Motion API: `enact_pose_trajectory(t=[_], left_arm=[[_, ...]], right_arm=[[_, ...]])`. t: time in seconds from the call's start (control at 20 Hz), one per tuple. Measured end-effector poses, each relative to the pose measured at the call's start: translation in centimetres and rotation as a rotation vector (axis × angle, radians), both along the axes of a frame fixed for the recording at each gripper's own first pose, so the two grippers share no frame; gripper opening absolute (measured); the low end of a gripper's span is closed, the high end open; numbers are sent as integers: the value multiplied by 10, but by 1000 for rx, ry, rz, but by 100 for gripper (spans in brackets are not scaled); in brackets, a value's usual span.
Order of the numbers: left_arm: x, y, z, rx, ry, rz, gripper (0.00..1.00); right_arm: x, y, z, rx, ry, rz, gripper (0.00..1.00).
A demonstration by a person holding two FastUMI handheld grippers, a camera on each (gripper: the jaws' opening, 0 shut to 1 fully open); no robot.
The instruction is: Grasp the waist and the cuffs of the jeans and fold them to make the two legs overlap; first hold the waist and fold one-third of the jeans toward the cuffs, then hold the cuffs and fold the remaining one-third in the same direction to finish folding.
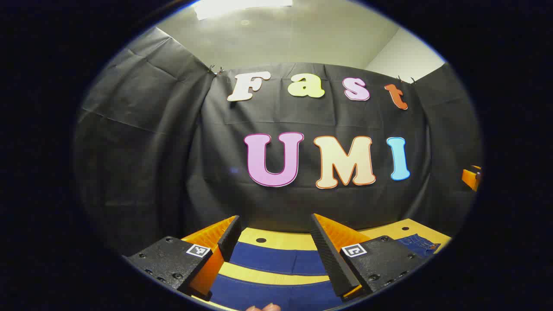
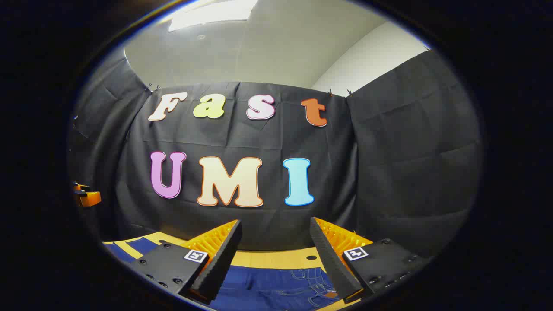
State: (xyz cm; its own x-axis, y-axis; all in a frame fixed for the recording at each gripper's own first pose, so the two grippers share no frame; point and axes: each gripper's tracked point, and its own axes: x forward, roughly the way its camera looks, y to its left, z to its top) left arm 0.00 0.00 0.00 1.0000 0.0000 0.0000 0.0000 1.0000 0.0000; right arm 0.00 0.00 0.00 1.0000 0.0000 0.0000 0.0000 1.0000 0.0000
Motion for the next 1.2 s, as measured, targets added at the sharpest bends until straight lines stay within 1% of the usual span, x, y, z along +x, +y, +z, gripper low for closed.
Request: enact_pose_trajectory(t=[0.15,0.35,0.4,0.5,0.6,0.75,0.8,0.85,0.95,1.0,1.05,1.1,1.15,1.2], left_arm=[[2,5,2,9,-8,-4,94],[3,14,-6,12,13,3,93],[3,18,-8,13,18,8,94],[2,22,-10,17,26,9,94],[1,26,-13,24,32,10,94],[-4,29,-16,34,40,1,94],[-6,29,-18,40,43,-7,93],[-8,30,-21,49,48,-17,94],[-11,31,-32,69,69,-39,95],[-13,35,-38,80,82,-46,94],[-16,37,-44,93,96,-60,95],[-19,40,-51,117,110,-76,100],[-20,44,-60,157,131,-93,98],[-22,50,-70,215,151,-111,100]], right_arm=[[0,-4,-2,-6,2,-12,97],[-2,-8,-3,-19,5,-27,97],[-3,-9,-4,-21,5,-31,96],[-5,-10,-5,-18,8,-38,99],[-9,-11,-9,-16,10,-44,96],[-16,-8,-11,-12,14,-47,98],[-18,-7,-11,-12,15,-46,98],[-21,-5,-12,-12,15,-44,98],[-25,-1,-15,-15,14,-40,98],[-26,0,-17,-15,17,-39,98],[-28,3,-19,-11,21,-38,98],[-30,5,-20,-6,22,-38,98],[-32,6,-22,-2,21,-39,98],[-35,7,-25,-1,23,-40,98]])
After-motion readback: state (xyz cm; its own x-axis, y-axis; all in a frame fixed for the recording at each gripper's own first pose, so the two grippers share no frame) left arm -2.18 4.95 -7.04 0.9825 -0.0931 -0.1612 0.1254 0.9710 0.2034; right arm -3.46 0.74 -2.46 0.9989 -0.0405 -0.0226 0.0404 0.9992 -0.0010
